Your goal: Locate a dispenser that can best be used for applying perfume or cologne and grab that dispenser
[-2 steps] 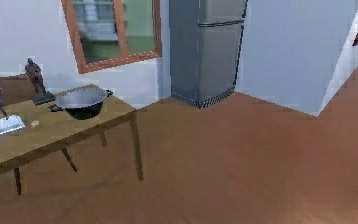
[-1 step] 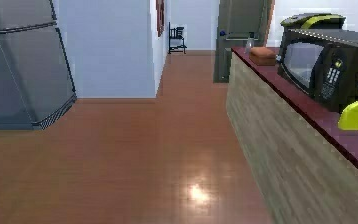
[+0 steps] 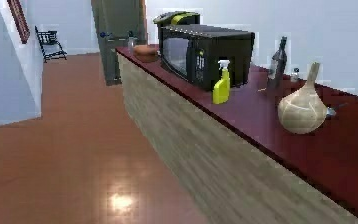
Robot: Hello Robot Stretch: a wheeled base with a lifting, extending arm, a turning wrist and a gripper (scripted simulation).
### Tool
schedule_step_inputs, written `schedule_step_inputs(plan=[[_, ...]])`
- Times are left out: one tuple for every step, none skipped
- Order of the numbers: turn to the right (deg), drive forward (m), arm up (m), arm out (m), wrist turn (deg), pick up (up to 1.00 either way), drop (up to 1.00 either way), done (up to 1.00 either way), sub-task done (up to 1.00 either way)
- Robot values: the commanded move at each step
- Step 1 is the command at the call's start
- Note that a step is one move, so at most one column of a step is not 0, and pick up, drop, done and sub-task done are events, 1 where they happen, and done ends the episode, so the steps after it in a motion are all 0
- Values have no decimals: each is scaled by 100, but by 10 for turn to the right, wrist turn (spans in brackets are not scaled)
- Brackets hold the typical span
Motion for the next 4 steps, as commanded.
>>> schedule_step_inputs(plan=[[0, 65, 0, 0, 0, 0, 0, 0, 0], [-450, 0, 0, 0, 0, 0, 0, 0, 0], [-150, 0, 0, 0, 0, 0, 0, 0, 0], [0, 0, 50, 0, 0, 0, 0, 0, 0]])
